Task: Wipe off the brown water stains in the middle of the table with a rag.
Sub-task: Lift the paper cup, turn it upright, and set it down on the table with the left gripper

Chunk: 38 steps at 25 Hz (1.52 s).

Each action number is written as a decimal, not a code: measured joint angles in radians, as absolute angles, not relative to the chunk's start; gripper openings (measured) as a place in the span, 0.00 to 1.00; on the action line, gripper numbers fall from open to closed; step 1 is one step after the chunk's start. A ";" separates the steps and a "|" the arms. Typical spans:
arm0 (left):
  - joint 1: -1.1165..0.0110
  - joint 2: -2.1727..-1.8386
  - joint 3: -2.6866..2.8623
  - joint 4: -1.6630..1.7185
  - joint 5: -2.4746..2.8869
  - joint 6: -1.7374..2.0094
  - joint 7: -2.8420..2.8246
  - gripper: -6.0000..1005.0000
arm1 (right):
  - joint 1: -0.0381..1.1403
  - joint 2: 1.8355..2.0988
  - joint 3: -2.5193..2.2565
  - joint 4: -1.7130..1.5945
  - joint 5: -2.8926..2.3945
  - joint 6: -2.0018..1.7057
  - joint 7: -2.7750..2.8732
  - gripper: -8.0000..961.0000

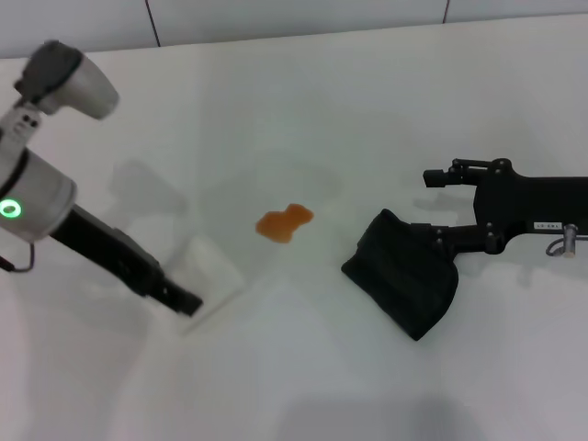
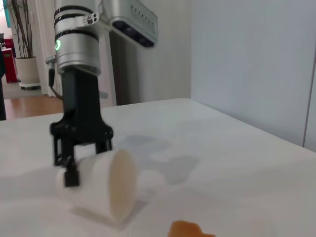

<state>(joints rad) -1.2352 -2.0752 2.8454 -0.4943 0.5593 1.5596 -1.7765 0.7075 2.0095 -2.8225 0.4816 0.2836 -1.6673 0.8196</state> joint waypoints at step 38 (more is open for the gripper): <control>-0.766 -2.080 2.844 -0.356 -0.541 1.572 -1.310 0.65 | 0.681 2.011 -2.821 0.480 0.336 -1.672 0.793 0.82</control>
<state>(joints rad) -0.7664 -2.0804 2.8439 -0.3560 -0.5413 1.5717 -1.3096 0.6813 2.0106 -2.8210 0.4801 0.3358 -1.6719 0.7929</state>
